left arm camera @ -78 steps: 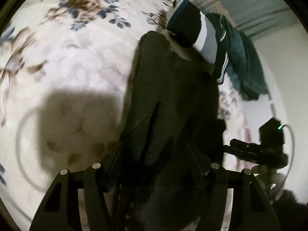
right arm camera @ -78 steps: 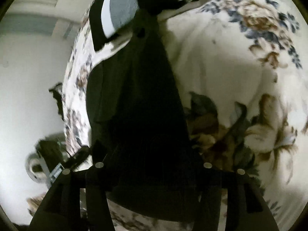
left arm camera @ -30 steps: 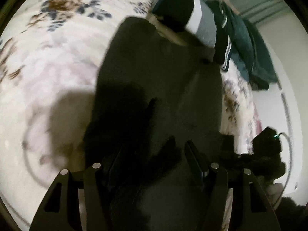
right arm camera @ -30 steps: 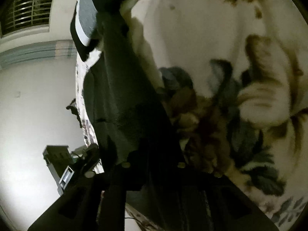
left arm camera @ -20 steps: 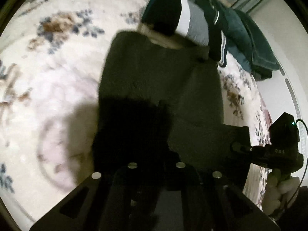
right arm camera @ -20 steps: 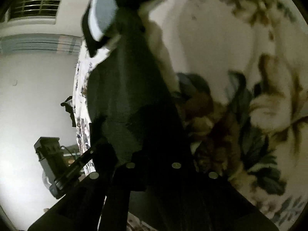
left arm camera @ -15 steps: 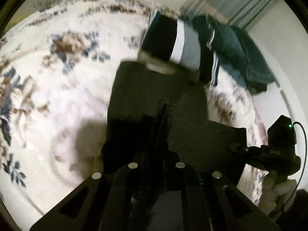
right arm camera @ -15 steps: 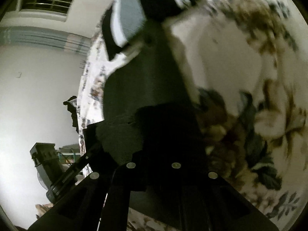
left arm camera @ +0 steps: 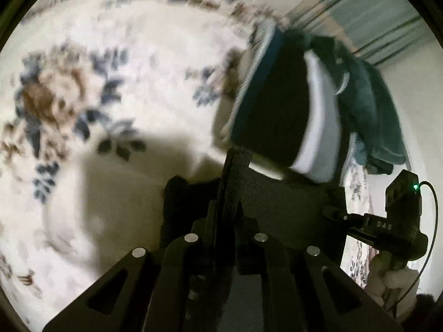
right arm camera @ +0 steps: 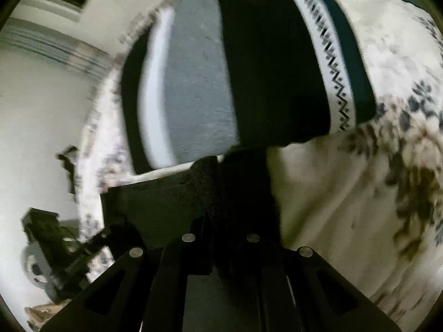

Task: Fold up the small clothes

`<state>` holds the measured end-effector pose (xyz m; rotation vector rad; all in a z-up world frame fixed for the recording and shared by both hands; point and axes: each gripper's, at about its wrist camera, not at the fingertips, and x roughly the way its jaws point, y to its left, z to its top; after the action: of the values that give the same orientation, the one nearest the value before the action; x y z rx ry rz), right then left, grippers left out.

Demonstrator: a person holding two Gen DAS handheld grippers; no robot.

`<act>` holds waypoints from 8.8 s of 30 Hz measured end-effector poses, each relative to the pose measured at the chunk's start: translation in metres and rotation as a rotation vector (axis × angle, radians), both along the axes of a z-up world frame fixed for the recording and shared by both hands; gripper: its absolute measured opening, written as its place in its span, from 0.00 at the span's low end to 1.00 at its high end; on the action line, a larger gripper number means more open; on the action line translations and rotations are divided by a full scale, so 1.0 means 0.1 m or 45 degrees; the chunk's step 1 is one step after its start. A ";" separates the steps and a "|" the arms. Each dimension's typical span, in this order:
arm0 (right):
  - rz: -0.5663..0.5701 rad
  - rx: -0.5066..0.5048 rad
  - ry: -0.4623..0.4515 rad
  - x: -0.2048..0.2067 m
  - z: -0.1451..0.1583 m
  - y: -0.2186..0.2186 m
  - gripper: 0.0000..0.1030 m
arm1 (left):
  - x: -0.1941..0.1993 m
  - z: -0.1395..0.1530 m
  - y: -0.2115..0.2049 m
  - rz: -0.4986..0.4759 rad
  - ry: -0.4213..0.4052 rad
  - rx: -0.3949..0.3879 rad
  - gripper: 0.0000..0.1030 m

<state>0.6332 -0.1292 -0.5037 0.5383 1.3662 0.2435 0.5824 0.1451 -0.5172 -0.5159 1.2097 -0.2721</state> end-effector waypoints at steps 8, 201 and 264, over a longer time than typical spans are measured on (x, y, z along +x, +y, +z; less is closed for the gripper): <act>0.009 0.165 0.097 -0.28 -0.01 -0.48 0.78 | -0.93 0.34 0.52 0.195 -0.062 -0.268 0.64; -0.079 0.545 0.351 -1.21 -0.92 -1.48 0.65 | -1.51 -0.15 0.48 0.090 0.193 -0.245 0.68; -0.014 -0.612 -0.033 0.83 1.02 -1.26 1.00 | 1.18 1.31 -0.65 -0.034 -0.178 0.540 1.00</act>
<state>0.7164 -0.2553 -0.4013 0.1397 1.3381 -0.0890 0.7002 0.0798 -0.3857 -0.1104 1.0990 -0.0674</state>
